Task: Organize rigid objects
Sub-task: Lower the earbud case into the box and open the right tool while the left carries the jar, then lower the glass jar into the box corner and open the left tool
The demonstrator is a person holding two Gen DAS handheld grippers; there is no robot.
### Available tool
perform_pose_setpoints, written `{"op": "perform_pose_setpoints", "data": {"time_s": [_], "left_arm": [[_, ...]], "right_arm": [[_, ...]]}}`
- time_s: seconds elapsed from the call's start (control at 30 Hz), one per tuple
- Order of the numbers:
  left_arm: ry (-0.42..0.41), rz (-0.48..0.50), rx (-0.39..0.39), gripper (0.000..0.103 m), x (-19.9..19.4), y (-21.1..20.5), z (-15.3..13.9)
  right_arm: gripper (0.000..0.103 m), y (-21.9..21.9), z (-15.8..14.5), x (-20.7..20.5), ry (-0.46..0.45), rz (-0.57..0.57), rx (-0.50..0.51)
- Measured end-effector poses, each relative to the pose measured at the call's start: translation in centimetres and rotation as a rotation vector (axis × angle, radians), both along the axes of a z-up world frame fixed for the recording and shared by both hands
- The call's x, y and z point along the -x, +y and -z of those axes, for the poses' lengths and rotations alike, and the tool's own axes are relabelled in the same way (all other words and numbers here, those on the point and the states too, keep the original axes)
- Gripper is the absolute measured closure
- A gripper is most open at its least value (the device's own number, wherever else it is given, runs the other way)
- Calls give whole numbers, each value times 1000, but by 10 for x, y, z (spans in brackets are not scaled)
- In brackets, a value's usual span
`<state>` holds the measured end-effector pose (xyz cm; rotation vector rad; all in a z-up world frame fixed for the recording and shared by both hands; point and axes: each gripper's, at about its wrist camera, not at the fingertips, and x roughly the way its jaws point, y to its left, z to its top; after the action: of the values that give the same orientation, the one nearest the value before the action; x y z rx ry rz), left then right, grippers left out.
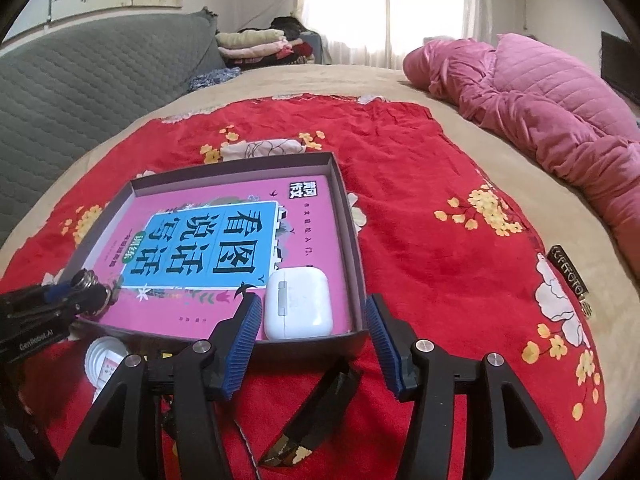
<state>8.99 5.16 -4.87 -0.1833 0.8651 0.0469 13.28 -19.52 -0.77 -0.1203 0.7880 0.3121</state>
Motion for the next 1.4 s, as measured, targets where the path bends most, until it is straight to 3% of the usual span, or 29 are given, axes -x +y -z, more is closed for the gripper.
{"op": "perform_pose_setpoints", "data": {"time_s": [0.27, 0.93, 1.4], "left_arm": [[5, -17, -7, 66, 6, 3, -4], [9, -29, 7, 66, 19, 7, -13], [-4, -34, 0, 63, 32, 10, -26]], "right_arm": [[41, -12, -4, 5, -2, 17, -10], [41, -45, -13, 17, -4, 71, -33], [40, -23, -18, 34, -32, -9, -2]]}}
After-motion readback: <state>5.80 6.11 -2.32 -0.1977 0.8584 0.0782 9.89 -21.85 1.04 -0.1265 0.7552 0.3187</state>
